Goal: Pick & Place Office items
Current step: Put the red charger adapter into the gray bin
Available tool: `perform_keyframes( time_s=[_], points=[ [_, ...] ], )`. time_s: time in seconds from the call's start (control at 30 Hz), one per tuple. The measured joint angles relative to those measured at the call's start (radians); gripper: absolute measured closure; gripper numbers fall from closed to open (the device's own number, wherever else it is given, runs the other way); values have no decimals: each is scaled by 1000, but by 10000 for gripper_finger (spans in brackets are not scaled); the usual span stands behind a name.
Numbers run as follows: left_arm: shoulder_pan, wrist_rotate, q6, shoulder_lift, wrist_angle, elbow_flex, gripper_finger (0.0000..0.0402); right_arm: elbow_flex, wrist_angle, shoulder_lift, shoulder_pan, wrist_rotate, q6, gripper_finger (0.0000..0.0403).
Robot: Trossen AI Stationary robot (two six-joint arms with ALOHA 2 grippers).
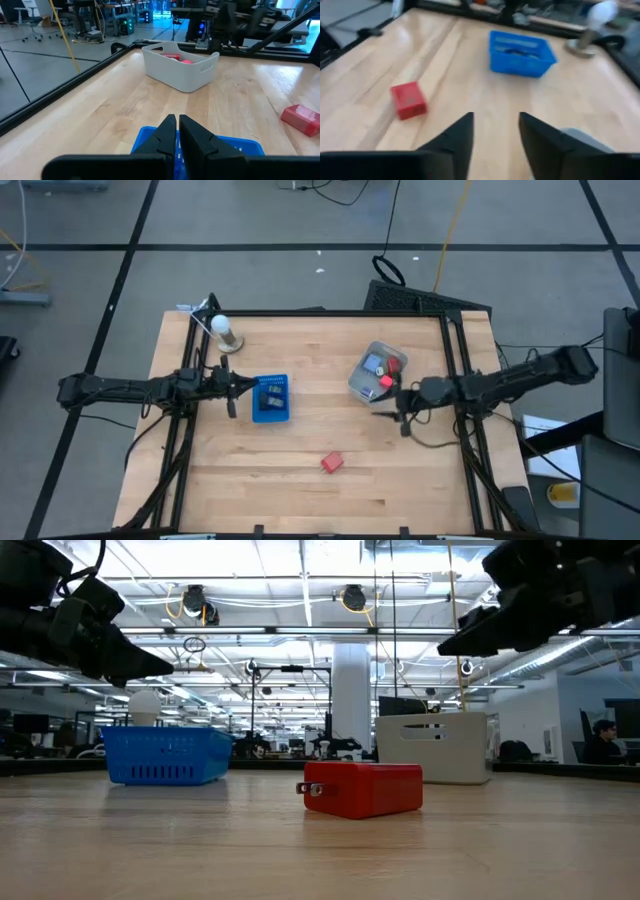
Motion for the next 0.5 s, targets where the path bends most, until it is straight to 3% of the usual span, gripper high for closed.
perform_keyframes(
  time_s=[0.2,0.3,0.4,0.5],
  points=[
    [0,2,-15,0,-8,0,376,142,-1,208,121,8,-54,135],
    [0,2,-19,0,-24,0,376,226,-5,293,168,93,-51,83],
    [0,2,-20,0,-26,0,376,311,-63,357,186,124,-32,51],
    [0,2,-21,0,-26,0,376,401,-118,428,187,48,-25,41]
  ],
)
